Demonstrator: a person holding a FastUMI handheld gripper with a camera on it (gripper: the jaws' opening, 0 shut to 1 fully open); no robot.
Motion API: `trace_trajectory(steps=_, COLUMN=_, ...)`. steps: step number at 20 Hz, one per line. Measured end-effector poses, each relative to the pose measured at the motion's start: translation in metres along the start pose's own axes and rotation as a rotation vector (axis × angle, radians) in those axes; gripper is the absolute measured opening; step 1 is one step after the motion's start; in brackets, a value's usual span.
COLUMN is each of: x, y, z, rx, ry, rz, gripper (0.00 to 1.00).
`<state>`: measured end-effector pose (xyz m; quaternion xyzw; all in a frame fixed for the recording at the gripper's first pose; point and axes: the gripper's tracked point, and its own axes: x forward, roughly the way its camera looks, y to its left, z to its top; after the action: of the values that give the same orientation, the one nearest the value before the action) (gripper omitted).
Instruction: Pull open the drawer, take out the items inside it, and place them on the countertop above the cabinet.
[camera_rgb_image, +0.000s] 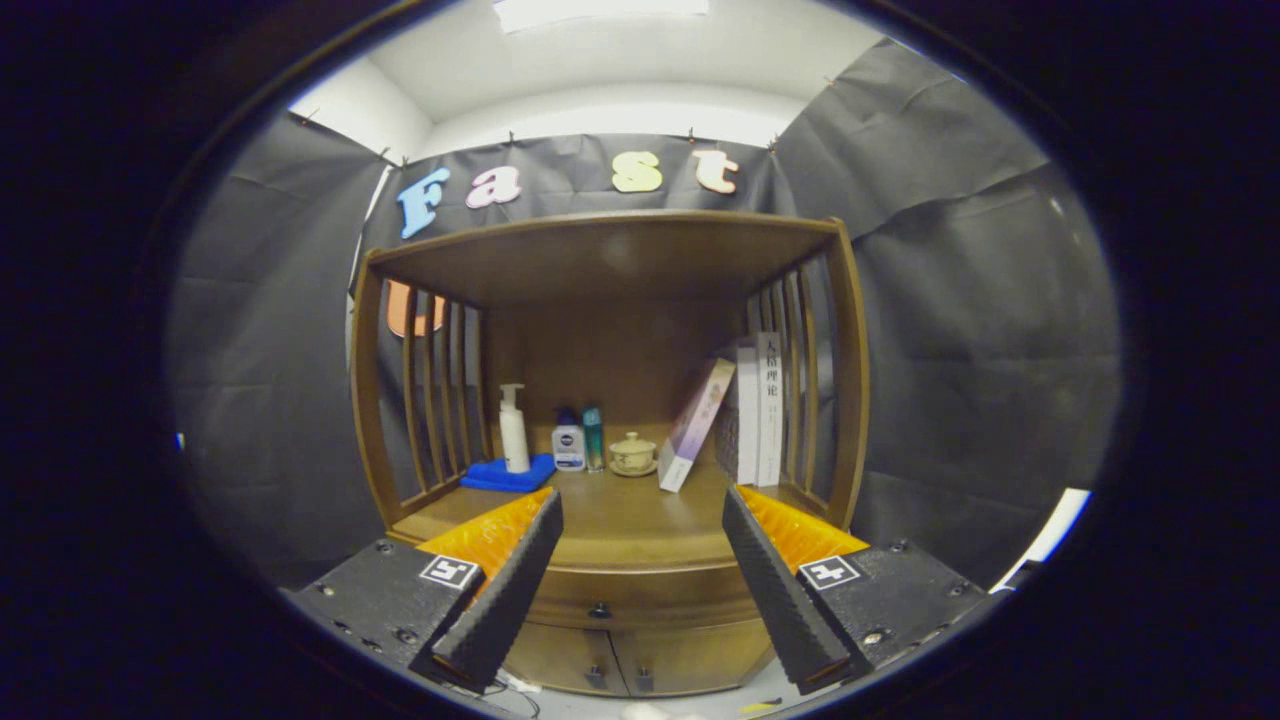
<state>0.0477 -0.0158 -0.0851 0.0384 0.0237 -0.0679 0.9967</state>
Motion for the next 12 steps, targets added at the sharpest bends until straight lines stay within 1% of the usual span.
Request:
trace_trajectory(steps=8, x=0.043, y=0.015, z=-0.100, rx=-0.003, ry=0.119, rz=-0.001, gripper=1.00)
trace_trajectory(steps=12, x=0.066, y=0.020, z=-0.137, rx=-0.019, ry=0.139, rz=-0.019, gripper=1.00)
